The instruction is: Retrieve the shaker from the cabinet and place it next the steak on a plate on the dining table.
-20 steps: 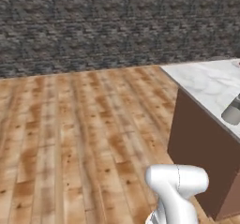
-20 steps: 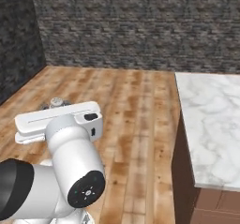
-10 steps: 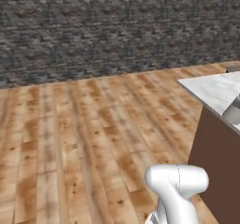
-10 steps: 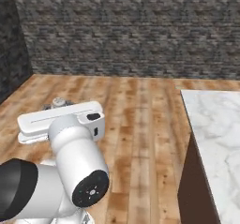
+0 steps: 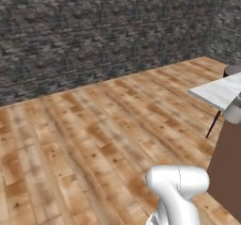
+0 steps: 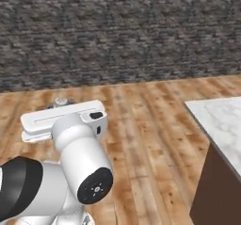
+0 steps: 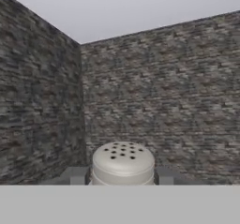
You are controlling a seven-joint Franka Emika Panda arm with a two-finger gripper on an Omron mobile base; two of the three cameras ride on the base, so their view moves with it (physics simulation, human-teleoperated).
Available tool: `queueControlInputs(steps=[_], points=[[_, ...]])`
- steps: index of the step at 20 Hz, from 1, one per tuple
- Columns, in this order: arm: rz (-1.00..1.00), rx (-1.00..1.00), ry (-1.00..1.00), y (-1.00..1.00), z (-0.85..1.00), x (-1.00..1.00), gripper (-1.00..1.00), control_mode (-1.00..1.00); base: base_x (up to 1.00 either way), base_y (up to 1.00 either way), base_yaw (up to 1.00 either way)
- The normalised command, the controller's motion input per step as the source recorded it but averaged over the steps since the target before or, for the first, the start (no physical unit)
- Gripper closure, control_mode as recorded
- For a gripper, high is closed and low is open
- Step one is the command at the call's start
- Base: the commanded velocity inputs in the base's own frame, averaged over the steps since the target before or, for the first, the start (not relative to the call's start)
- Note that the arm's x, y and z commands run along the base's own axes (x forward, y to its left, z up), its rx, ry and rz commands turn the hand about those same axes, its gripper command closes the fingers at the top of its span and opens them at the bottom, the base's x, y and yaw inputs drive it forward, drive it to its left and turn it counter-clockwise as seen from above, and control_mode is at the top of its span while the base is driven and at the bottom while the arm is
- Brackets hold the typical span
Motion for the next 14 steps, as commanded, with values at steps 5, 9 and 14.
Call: queueControlInputs(steps=[5,9,14], points=[[0.00,0.00,0.00,0.00,0.00,0.00,1.00,1.00,0.81,0.76,-0.76],[0.00,0.00,0.00,0.00,0.00,0.00,1.00,1.00,0.69,0.69,-0.80],[0.00,0.00,0.00,0.00,0.00,0.00,1.00,1.00,0.52,0.62,-0.84]])
